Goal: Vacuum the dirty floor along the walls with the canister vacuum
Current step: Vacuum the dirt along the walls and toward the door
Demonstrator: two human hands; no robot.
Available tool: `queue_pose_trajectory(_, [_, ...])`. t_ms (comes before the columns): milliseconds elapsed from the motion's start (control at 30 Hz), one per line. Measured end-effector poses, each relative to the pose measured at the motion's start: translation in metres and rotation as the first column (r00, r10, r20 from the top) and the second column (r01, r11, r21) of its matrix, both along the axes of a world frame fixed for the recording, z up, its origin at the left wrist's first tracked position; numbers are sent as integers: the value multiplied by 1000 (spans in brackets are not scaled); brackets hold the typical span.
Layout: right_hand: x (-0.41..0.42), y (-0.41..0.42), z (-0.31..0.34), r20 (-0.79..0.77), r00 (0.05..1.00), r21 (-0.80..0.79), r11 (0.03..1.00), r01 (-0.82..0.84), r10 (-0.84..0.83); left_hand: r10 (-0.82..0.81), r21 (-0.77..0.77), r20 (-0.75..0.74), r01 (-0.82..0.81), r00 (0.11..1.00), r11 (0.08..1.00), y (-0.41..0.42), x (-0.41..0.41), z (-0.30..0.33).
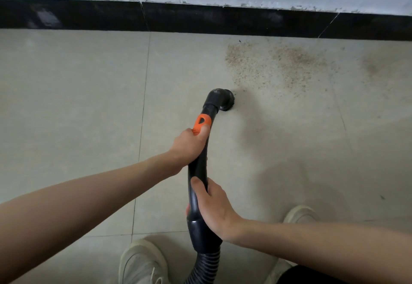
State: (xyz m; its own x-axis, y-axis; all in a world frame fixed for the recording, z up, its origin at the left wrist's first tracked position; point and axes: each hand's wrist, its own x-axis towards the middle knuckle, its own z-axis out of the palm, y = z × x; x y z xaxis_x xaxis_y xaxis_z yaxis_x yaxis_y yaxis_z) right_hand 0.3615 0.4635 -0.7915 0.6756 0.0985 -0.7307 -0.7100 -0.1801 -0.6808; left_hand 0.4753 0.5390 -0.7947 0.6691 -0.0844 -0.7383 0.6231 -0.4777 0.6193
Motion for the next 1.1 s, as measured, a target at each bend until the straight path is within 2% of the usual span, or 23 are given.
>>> queue_pose_trajectory(267, [28,18,0,18,998,-33,998,-57,57,56,12,17,-56,998,998,12,23,4])
queue_pose_trajectory(533, [60,21,7,-41,993,115,987,-109,114,173,81,71,-178,982,981,23,44,18])
queue_pose_trajectory(633, [53,17,11,-4,984,187,967,-175,178,281,98,89,-289,956,952,28,49,24])
queue_pose_trajectory(767, [62,10,28,113,975,188,959,-212,193,451,52,113,-458,886,887,27,51,36])
queue_pose_trajectory(1100, [16,-29,62,27,892,406,810,-423,452,532,172,84,-538,843,825,14,-29,63])
